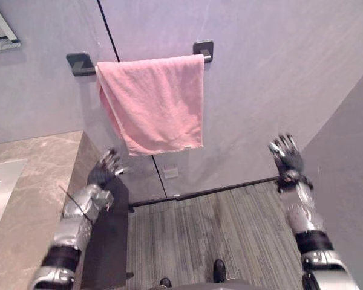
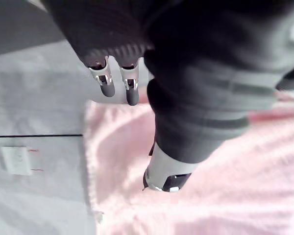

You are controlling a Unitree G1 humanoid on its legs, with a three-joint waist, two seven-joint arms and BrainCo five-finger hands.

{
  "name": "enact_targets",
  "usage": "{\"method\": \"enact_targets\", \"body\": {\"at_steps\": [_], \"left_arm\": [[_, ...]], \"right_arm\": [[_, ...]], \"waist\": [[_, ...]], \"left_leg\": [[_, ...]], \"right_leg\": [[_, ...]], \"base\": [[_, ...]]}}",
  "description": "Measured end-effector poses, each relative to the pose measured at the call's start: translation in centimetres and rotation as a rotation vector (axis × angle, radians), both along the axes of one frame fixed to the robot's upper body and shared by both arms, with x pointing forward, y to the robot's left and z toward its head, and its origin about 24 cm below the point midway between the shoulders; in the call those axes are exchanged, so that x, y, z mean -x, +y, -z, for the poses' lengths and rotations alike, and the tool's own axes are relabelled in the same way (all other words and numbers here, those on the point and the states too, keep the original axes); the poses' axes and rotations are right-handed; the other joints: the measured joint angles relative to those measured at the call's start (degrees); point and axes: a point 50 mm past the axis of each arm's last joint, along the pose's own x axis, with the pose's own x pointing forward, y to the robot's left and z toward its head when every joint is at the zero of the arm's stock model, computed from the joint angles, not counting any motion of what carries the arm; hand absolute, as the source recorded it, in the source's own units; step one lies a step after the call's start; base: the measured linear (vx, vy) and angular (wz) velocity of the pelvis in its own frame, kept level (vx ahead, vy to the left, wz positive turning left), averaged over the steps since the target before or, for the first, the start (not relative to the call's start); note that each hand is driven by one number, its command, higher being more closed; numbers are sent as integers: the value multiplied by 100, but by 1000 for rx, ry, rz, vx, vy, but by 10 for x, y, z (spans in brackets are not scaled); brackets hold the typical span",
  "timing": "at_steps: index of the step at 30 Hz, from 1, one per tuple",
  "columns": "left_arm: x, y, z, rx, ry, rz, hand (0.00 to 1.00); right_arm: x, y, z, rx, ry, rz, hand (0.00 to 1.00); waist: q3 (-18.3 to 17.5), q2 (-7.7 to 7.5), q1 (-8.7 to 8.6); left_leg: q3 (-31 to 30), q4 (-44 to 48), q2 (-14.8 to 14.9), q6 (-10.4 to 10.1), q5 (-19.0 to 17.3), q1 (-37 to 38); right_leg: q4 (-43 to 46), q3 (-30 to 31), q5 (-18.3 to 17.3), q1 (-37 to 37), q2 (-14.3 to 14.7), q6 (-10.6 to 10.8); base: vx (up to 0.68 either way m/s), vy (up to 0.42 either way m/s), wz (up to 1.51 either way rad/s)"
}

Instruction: Organize washtable

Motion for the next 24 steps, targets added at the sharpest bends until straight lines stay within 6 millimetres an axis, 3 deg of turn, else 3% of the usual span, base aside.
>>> {"method": "enact_targets", "body": {"at_steps": [2,6,11,17,24], "left_arm": [[-9,-8,-11,11,-27,66,0],[-18,-14,-23,19,-55,124,0],[-30,-22,-44,-4,-101,186,0],[-43,-37,-56,-40,-117,247,0],[-69,-51,-102,-96,-233,280,0]], "right_arm": [[-9,23,-22,72,-67,-140,0],[-14,63,-49,180,-154,-360,0],[-15,84,-57,261,-177,-484,0],[-19,111,-75,341,-223,-587,0],[-28,133,-99,490,-283,-650,0]], "waist": [[2,-3,4],[6,-10,11],[25,-45,149],[61,-80,168],[382,-137,192]], "left_leg": [[0,1,-7,1,1,-38],[-1,1,-43,3,0,-66],[-8,25,-46,6,2,-177],[-38,69,-43,1,11,-365],[-70,117,-40,-12,152,-866]], "right_leg": [[2,2,10,-37,-4,1],[-2,4,12,-59,-8,1],[-16,9,57,-163,-7,-37],[-17,-12,102,-303,-10,-62],[4,-111,235,-745,-26,-110]], "base": [[3,9,-2],[1,8,0],[0,0,0],[-8,3,1],[-29,12,7]]}}
